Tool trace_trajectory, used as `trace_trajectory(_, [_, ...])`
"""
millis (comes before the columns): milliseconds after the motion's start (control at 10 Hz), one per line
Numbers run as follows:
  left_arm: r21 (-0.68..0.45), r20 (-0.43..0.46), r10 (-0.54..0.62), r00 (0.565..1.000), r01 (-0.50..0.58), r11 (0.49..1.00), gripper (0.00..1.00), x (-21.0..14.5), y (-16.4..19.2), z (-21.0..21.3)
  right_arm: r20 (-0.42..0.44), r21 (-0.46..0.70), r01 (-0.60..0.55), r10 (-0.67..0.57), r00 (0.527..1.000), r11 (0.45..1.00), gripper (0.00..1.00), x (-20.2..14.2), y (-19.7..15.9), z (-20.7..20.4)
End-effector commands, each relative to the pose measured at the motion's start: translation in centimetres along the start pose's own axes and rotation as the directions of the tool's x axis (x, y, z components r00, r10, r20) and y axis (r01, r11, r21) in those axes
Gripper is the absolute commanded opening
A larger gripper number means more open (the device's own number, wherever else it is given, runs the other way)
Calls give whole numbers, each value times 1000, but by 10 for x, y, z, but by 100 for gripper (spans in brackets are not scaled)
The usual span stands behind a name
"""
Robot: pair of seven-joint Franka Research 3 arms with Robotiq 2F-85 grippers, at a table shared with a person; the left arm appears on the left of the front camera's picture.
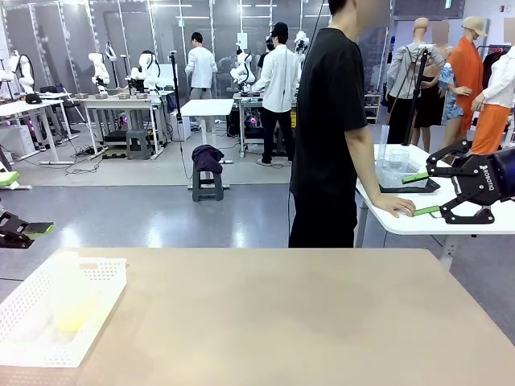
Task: Prepare the solutions needed for the experiment.
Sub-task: When the human places the Big flask in the center of the table, pick up the Big flask and place it in the left Organizing basket.
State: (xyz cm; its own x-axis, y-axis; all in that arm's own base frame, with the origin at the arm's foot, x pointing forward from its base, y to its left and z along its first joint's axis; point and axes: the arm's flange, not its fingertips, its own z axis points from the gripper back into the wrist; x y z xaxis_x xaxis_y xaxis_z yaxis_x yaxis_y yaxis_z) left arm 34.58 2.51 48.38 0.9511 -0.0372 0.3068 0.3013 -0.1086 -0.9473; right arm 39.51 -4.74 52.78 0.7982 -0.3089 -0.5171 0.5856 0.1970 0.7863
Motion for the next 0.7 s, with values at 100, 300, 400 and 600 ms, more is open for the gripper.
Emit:
trace_trajectory(100, [2,-2,-4,1000,4,1000,100,0,-1,-1,-7,11,-7,7,1000,1000,57,-1,1,1])
trace_trajectory(300, [2,-2,-4,1000,4,1000,100,0,-1,-1,-7,11,-7,7,1000,1000,57,-1,1,1])
trace_trajectory(400, [2,-2,-4,1000,4,1000,100,0,-1,-1,-7,11,-7,7,1000,1000,57,-1,1,1])
trace_trajectory(600, [2,-2,-4,1000,4,1000,100,0,-1,-1,-7,11,-7,7,1000,1000,57,-1,1,1])
